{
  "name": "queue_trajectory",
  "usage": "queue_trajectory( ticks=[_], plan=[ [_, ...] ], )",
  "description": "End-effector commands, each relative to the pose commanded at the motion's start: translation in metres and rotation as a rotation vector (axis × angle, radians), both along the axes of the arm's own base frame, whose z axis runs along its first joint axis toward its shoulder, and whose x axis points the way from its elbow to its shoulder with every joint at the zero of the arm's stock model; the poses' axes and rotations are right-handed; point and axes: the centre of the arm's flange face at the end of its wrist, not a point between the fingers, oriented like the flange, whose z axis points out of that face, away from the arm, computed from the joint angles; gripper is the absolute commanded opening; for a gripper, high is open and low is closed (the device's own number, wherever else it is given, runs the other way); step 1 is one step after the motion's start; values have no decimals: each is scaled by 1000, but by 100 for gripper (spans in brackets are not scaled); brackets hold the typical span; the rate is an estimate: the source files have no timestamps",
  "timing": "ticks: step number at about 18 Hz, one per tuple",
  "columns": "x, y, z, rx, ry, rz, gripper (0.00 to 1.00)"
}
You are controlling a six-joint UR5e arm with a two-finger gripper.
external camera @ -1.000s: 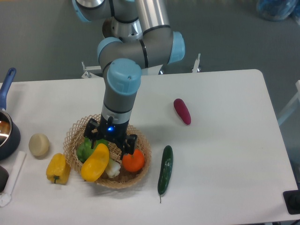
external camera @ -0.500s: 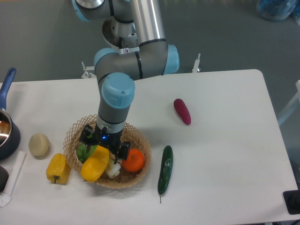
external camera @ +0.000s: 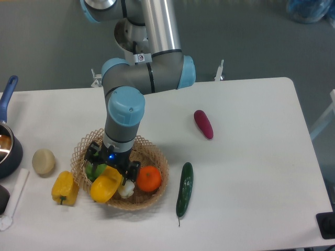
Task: Pick up the mango from the basket
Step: 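Close the gripper fingers on the yellow mango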
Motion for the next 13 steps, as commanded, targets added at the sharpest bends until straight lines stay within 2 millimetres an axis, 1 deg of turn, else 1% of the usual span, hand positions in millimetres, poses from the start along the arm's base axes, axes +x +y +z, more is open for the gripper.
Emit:
queue_trajectory(
  ticks=[4, 6, 8, 13],
  plan=[
    [1, 0, -6, -9, -6, -2, 100],
    [4, 2, -4, -6, -5, -6, 100],
    [4, 3, -8, -10, -7, -8, 100],
    [3, 4, -10, -14, -7, -7, 100]
  ],
)
